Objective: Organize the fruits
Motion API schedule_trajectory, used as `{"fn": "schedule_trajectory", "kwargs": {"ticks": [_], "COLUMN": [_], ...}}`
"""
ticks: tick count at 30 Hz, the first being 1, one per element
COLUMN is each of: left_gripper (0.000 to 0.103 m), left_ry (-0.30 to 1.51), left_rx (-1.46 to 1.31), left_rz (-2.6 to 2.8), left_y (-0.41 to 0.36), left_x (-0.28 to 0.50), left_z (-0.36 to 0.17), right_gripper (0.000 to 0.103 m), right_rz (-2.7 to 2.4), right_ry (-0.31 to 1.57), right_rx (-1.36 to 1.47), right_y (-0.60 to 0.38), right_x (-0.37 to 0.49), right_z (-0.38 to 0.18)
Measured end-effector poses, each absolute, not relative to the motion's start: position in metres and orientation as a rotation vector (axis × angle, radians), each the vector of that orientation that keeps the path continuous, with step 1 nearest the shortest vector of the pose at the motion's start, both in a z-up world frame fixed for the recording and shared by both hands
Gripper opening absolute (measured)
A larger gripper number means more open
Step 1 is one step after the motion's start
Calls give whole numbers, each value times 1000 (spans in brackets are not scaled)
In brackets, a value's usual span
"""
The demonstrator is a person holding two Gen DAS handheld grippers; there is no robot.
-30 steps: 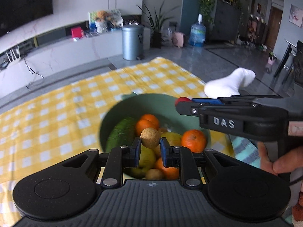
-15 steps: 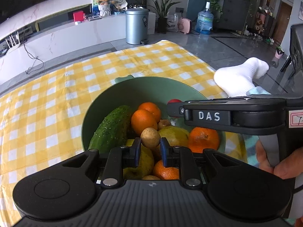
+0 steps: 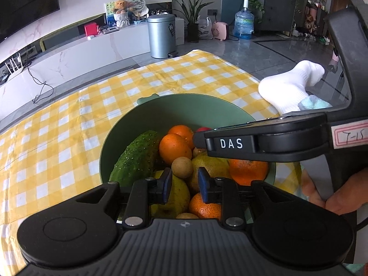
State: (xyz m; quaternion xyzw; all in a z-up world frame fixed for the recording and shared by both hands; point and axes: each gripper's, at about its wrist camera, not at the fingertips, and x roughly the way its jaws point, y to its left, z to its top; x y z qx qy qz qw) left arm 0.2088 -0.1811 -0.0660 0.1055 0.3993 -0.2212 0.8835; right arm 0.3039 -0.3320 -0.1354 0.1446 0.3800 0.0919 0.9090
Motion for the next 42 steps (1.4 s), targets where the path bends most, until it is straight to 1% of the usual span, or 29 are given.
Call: {"fn": "schedule_trajectory", "kwargs": {"ticks": [2,3,4,6,8,11,13,15,17,19,21,23,25,26,27,28,29,32,34,38,39,42], "left_gripper": [37,37,39,44,48,50,53,56,61,63,68,75,78,80,83,86,91,91,91,91,91,91], "left_ry": [826,821,815,797,776,741,716,691,660,628,597,557,517,501,488,479,472,432,420,413,413,422], "left_rx": [220,221,221,223,232,248,248,236,223,207,194,192,196,196,192,186,181,197,203,171,163,151], "left_rz": [-460,-461,-463,-472,-476,-465,-453,-439,-421,-395,-369,-340,-310,-297,-285,-274,-263,-222,-192,-150,-143,-123], "left_y": [-181,-180,-180,-179,-177,-173,-166,-158,-149,-139,-132,-125,-120,-118,-115,-112,-110,-106,-103,-93,-92,-87], "left_x": [207,205,204,200,194,185,177,169,160,151,142,133,123,119,115,112,109,99,94,84,82,76], "left_z": [-65,-64,-62,-58,-52,-43,-35,-26,-17,-7,2,11,18,21,24,26,27,31,31,26,24,17], "right_gripper": [25,28,32,36,36,39,49,55,58,64,64,68,77,79,83,87,88,91,95,97,99,99], "right_rz": [192,195,197,202,209,215,227,241,255,262,264,260,258,255,253,251,249,236,221,206,210,204], "right_ry": [779,771,761,738,713,670,622,565,513,462,414,372,331,312,296,283,273,252,239,246,249,249], "right_rx": [304,310,316,324,331,338,342,345,348,345,326,289,256,243,233,224,213,170,143,98,87,40], "right_y": [-333,-333,-334,-336,-337,-341,-343,-345,-346,-344,-341,-334,-327,-324,-321,-319,-316,-310,-307,-296,-292,-278], "right_x": [303,302,301,298,293,282,271,259,246,233,219,204,186,177,168,159,151,128,115,95,90,76], "right_z": [-134,-133,-132,-128,-123,-115,-107,-99,-92,-84,-75,-65,-55,-50,-47,-43,-40,-34,-33,-32,-31,-30]}}
